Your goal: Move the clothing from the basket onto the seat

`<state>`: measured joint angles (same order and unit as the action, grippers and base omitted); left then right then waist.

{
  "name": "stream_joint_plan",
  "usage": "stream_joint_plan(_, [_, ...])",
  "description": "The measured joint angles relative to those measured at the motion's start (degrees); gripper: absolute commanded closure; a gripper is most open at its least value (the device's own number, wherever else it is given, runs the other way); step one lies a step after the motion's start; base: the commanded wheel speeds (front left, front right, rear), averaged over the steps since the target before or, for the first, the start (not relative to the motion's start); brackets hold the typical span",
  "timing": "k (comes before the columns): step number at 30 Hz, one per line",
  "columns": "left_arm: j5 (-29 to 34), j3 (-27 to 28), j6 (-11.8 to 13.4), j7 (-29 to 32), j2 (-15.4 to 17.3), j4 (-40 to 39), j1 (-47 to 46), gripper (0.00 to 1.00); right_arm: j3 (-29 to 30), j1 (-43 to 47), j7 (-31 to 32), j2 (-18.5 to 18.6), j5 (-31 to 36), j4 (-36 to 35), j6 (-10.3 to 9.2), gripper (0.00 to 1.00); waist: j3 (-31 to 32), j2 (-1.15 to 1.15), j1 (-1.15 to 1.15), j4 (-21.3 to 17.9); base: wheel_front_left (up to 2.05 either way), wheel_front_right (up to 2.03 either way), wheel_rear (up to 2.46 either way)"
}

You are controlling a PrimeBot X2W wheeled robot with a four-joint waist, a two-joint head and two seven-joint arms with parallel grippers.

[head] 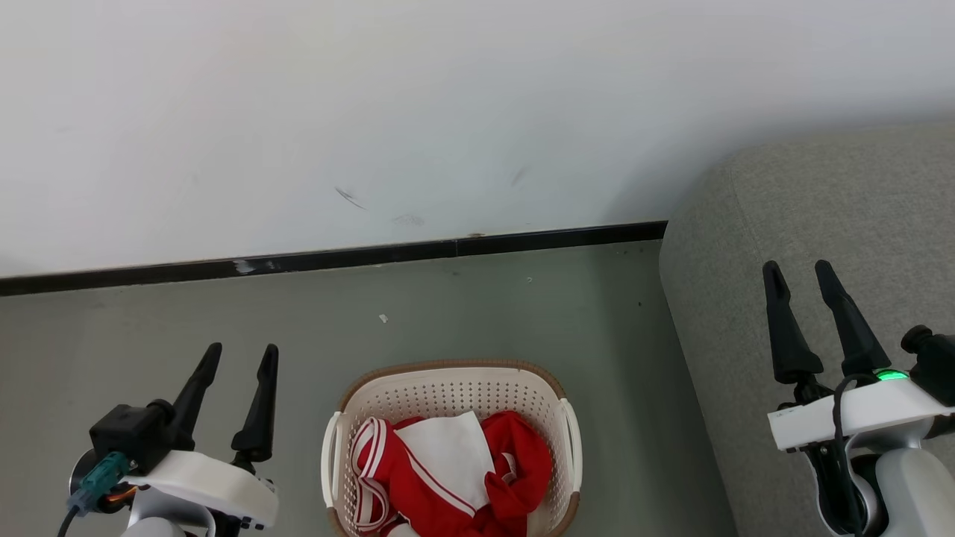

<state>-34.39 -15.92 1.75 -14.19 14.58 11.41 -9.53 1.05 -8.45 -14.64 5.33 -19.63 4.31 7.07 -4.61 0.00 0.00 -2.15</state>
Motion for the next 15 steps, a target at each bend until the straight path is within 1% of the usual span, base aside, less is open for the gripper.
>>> stream_joint_plan(3, [0.3,-0.9,-1.0,0.4,-0.1,0.4,0.0,0.0,0.2,0.0,0.0,-0.3,0.0,-0.3,0.0,0.0,-0.6,0.0,0.0,-0.2,0.0,0.0,0.0])
stream_joint_plan(15, [0.9,-4.5,-3.0,3.2,-0.7,2.4,-1.8,0.0,0.7,0.0,0.0,-1.4,0.6,-1.9,0.0,0.0,-4.2,0.0,0.0,-0.9,0.0,0.0,0.0])
